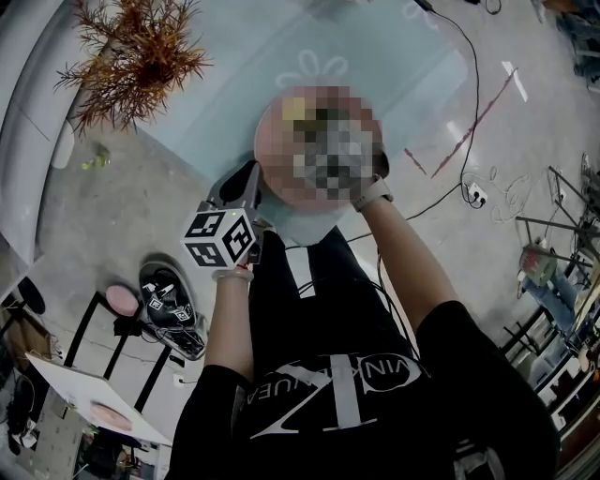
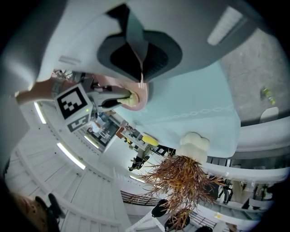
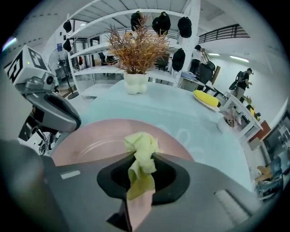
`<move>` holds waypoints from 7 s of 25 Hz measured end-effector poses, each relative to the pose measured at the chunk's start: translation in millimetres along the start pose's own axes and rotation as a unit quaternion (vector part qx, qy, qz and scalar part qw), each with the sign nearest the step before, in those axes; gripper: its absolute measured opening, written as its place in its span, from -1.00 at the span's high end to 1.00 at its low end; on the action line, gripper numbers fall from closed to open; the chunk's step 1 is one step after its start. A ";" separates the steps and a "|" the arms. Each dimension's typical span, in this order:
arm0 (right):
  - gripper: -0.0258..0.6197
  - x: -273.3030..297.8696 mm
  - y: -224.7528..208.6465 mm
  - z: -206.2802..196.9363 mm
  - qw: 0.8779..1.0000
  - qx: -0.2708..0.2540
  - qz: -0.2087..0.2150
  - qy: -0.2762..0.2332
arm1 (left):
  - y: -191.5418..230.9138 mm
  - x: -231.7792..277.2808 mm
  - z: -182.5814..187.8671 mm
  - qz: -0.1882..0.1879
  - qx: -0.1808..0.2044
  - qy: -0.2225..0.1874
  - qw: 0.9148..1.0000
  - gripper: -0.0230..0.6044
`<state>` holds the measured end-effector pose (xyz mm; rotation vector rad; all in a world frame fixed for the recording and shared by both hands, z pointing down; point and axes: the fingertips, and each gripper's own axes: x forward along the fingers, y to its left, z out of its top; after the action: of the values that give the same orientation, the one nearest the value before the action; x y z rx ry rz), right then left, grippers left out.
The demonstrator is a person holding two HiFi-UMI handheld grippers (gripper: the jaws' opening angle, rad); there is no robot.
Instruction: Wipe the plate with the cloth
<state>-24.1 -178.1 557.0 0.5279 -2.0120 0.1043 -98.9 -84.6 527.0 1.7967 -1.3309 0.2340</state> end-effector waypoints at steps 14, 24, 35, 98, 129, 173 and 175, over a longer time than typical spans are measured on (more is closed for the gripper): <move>0.69 -38.3 -35.3 -81.6 0.993 0.069 -0.071 0.062 | 0.3 0.3 0.0 -0.003 0.003 0.004 1.000 0.93; 0.69 -58.2 -1.4 -109.3 0.993 0.078 -0.049 0.079 | 0.3 0.3 -0.1 -0.008 -0.005 0.004 1.000 0.93; 0.69 -61.1 59.5 -100.8 0.995 0.066 0.017 0.076 | 1.9 0.9 0.4 -0.014 -0.011 0.004 1.000 0.93; 0.69 -44.4 67.3 -69.2 0.998 0.003 0.047 0.031 | 1.0 0.8 -1.9 -0.007 -0.013 0.013 1.000 0.93; 0.70 -44.1 17.8 -75.1 0.999 0.011 -0.040 0.035 | -0.1 0.2 -2.2 -0.012 -0.015 0.002 1.000 0.93; 0.69 -26.5 66.8 -33.7 0.999 -0.004 0.033 -0.001 | 0.9 0.3 -2.4 -0.009 -0.026 -0.002 1.000 0.93; 0.69 -21.1 58.0 -26.1 1.000 0.005 0.029 -0.010 | 1.0 0.6 -2.2 -0.009 -0.025 -0.003 1.000 0.93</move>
<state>-18.0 -111.5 560.1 0.4787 -2.0474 0.1439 -98.7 -83.5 529.2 1.7683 -1.3139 0.1842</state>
